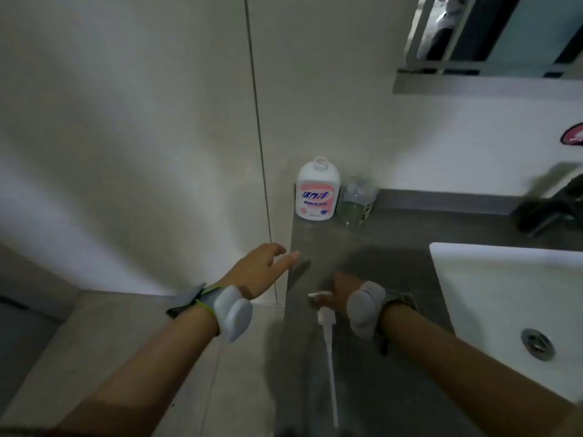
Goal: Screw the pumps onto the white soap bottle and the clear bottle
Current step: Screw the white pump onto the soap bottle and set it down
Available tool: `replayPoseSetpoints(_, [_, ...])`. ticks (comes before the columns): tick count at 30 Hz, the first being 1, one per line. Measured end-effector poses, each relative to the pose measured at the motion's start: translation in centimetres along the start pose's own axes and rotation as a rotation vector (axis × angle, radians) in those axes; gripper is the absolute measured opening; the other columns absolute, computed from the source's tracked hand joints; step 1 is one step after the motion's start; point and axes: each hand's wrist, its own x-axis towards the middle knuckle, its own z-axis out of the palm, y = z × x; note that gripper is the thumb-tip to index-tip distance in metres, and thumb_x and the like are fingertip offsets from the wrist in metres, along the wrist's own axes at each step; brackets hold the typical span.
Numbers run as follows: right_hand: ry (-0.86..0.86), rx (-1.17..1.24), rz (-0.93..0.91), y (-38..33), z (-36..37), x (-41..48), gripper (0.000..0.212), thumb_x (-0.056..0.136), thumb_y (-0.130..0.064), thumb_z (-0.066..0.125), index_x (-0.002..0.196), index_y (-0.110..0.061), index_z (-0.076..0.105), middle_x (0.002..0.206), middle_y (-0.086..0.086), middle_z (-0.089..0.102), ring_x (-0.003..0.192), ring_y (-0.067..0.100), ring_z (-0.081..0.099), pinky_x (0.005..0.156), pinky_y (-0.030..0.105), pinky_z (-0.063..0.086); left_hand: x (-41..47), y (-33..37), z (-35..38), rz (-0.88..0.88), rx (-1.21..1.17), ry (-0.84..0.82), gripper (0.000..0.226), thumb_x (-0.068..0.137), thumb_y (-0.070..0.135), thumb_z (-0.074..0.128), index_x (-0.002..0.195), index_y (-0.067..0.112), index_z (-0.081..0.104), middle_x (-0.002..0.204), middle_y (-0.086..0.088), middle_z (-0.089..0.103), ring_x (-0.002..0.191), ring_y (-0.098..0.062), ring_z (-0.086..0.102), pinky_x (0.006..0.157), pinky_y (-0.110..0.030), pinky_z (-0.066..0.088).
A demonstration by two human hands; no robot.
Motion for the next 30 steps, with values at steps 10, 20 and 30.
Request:
replayPoseSetpoints(10, [-0.27,-0.104,0.063,-0.2,0.5,0.5,0.016,0.084,-0.034,0.055,0.078,-0.019,0.053,0.114,0.016,0.059,0.093,0.024,0.056,0.053,0.017,0.038,3.7,-1.5,0.7,0.008,-0.017,-0.053,0.05,0.087,0.054,0.036,0.117,0.017,0.05,0.126,-0.009,0.053,0.109,-0.021,0.049,0.093,-0.032,0.036])
replayPoseSetpoints(20, [0.097,0.137,-0.082,-1.7,-7.3,1.4,0.034,0.084,-0.031,0.055,0.108,-0.007,0.05,0.114,0.014,0.058,0.098,0.024,0.055,0.083,0.032,0.043,8.2,1.0,-2.3,0.132,-0.092,0.135,0.071,0.084,0.051,0.048,0.138,0.013,0.023,0.148,-0.011,0.029,0.132,-0.025,0.032,0.106,-0.037,0.028])
replayPoseSetpoints(30, [0.471,0.286,-0.252,-0.9,-14.1,3.5,0.033,0.082,-0.028,0.058,0.107,-0.009,0.048,0.11,0.012,0.058,0.086,0.016,0.051,0.076,0.027,0.042,15.0,5.3,-5.5,0.337,0.011,0.204,0.063,0.071,0.037,0.074,0.116,0.004,0.045,0.122,-0.023,0.051,0.111,-0.036,0.048,0.095,-0.04,0.039])
